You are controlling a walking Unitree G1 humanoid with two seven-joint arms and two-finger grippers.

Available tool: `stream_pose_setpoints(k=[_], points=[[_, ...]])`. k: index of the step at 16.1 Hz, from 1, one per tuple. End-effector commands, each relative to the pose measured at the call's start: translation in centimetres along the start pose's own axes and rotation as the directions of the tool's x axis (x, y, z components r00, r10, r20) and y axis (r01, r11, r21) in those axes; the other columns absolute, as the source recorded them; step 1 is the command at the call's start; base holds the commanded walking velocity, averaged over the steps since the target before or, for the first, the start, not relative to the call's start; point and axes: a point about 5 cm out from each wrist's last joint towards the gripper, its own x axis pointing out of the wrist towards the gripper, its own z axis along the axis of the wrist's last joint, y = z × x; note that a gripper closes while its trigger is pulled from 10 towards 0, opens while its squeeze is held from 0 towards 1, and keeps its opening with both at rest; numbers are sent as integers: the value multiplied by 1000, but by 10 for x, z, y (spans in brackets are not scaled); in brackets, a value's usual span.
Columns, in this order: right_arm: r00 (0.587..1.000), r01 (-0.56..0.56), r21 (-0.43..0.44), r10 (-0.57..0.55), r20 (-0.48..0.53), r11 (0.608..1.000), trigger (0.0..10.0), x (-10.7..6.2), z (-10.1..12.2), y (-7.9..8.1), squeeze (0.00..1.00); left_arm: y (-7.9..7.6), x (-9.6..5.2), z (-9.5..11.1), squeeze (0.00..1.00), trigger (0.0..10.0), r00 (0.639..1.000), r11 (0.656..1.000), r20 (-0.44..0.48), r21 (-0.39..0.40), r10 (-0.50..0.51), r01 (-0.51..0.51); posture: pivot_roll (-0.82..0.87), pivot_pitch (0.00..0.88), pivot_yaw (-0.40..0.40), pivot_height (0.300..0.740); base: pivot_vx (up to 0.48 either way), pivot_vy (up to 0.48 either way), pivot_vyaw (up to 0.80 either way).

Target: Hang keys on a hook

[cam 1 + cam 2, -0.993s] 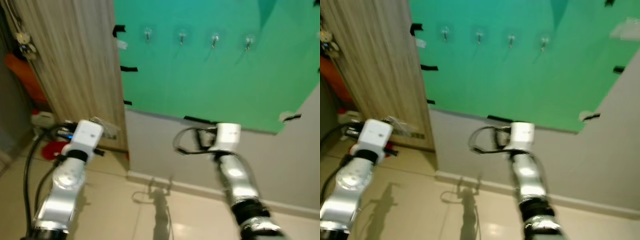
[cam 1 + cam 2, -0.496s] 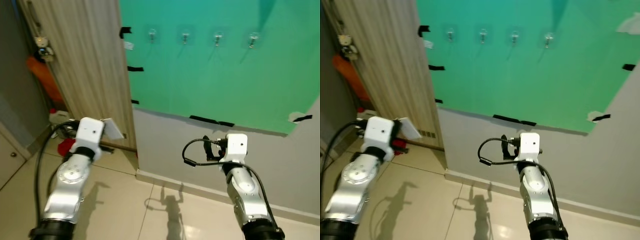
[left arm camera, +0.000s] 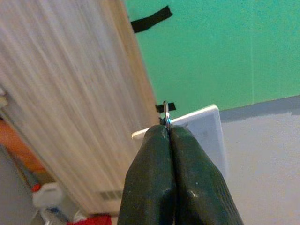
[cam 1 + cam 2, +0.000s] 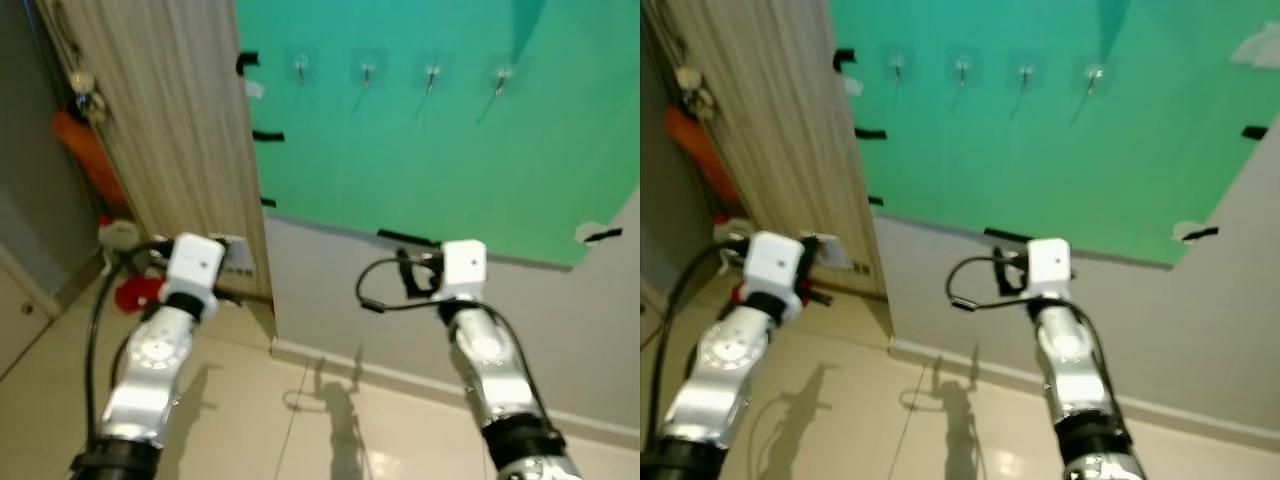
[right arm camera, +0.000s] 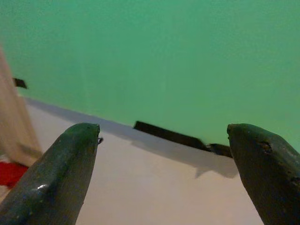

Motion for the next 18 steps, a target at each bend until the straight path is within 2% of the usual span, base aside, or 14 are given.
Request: stream_pose_setpoints(k=[1, 3, 6, 8, 9, 10, 11, 12, 13, 14, 16, 18], points=[[1000, -21, 7, 21, -4, 1000, 10000, 3, 2, 6, 0, 5, 0, 2, 0, 10000, 1000, 1000, 9, 25, 15, -16, 2, 0, -5, 740, 0, 480, -731], [1000, -15, -7, 15, -15, 1000, 10000, 6, 1, 5, 0, 8, 1, 1, 0, 10000, 999, 997, 4, 53, 49, -49, 2, 0, -6, 740, 0, 403, -366], [1000, -29, -4, 29, -6, 1000, 10000, 8, 3, 5, 0, 5, 4, 4, 0, 10000, 999, 999, 15, 30, 32, -32, 1, 0, -5, 740, 0, 0, 0], [998, 13, -2, -13, 68, 1000, 10000, 7, 15, 2, 0, 7, 3, 12, 0, 10000, 997, 999, 63, -5, 49, -49, 0, 0, -1, 740, 0, 0, 0], [989, 18, -12, -16, 150, 1000, 10000, 5, 35, 2, 0, 12, -3, 19, 0, 10000, 993, 996, 82, -38, 81, -78, -1, 0, 4, 740, 0, 0, 0], [979, 19, -12, -16, 201, 1000, 10000, -8, 47, 0, 0, 11, -20, 27, 0, 10000, 993, 993, 97, -101, 70, -60, -3, 0, 7, 740, 0, 0, 0], [984, 40, -10, -38, 175, 999, 10000, -27, 40, -7, 0, 3, -40, 28, 0, 10000, 997, 992, 79, -126, 2, 8, 4, 0, 5, 740, 0, 0, 0], [986, 52, -14, -50, 161, 999, 10000, -37, 37, -12, 0, -2, -50, 26, 0, 10000, 997, 989, 60, -138, -41, 49, 4, 0, 0, 740, 0, 0, 0], [983, 102, -3, -100, 153, 995, 10000, -55, 32, -22, 0, -9, -66, 30, 0, 10000, 991, 978, 72, -164, -117, 127, 1, 0, -9, 740, 0, 0, 0], [979, 131, 1, -130, 159, 991, 10000, -62, 32, -26, 0, -9, -67, 38, 0, 10000, 986, 978, 112, -155, -123, 140, 0, 0, -17, 740, 0, 0, 0], [968, 158, 10, -156, 198, 987, 10000, -57, 40, -26, 0, 0, -51, 62, 0, 10000, 969, 995, 229, -16, -95, 101, -6, 0, -17, 740, 354, 0, 0], [968, 160, 13, -159, 193, 987, 10000, -45, 43, -24, 0, 1, -41, 69, 0, 10000, 964, 994, 246, -8, -101, 107, -14, 0, -8, 740, 442, 0, -738]])
